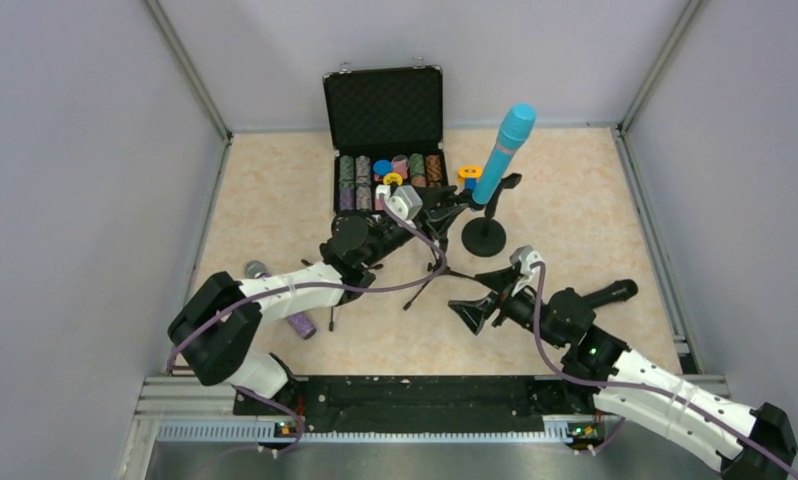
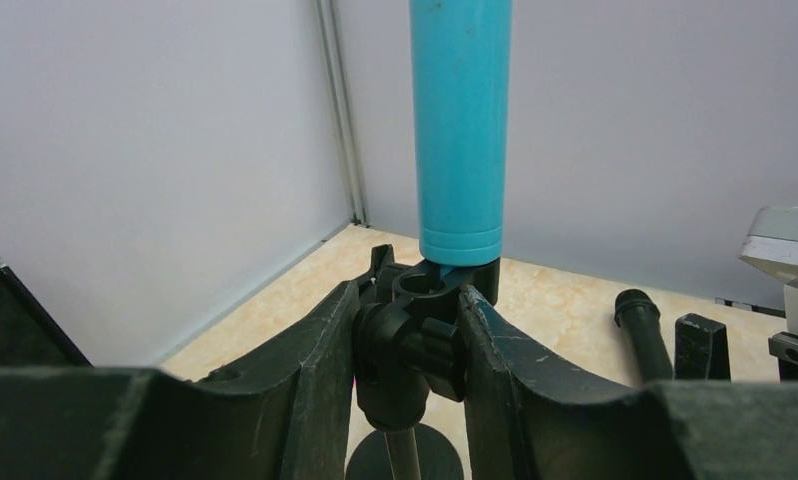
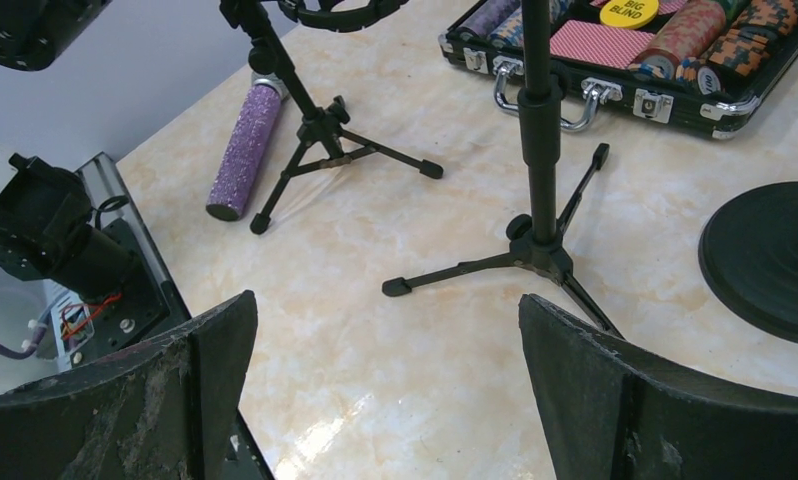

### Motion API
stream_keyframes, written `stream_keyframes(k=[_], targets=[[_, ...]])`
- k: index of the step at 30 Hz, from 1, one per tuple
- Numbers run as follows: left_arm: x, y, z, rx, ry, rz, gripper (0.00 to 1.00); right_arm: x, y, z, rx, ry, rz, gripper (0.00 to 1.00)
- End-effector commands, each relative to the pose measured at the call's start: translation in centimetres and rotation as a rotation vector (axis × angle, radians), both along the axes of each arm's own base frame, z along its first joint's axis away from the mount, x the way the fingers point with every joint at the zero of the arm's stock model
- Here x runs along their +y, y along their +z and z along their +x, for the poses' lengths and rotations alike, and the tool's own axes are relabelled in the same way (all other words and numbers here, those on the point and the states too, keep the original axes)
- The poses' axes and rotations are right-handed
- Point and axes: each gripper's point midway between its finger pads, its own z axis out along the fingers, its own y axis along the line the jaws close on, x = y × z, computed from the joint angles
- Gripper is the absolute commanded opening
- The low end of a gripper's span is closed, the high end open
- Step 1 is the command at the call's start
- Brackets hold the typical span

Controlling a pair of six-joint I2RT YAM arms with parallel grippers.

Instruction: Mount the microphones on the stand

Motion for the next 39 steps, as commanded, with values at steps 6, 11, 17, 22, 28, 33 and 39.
stream_keyframes(k=[6,11,17,22,28,33,39], targets=[[0.2,5.5,0.2,-0.124,-0.075,-0.177,0.00,-0.5,2.2,0.5,-0.035,-0.033,0.031,0.99],[-0.7,6.2,0.3,-0.152,-0.128,-0.183,0.00,-0.6,2.2,0.5,-0.038,-0.033,0.026,0.99],[-1.3,6.4,1.1,-0.152,-0.176,-0.205,0.00,-1.1,2.1,0.9,-0.039,-0.069,0.019,0.99],[-2.1,5.9,1.8,-0.152,-0.194,-0.183,0.00,-1.2,2.0,0.9,-0.040,-0.073,0.016,0.99],[-2.5,4.9,2.3,-0.155,-0.183,-0.156,0.00,-1.2,1.9,1.0,-0.040,-0.077,0.017,0.99],[-2.4,4.2,1.9,-0.151,-0.195,-0.148,0.00,-1.2,1.8,1.0,-0.038,-0.077,0.013,0.99],[-1.4,3.9,1.9,-0.125,-0.152,-0.160,0.00,-1.0,1.5,1.1,-0.031,-0.073,0.011,0.99]])
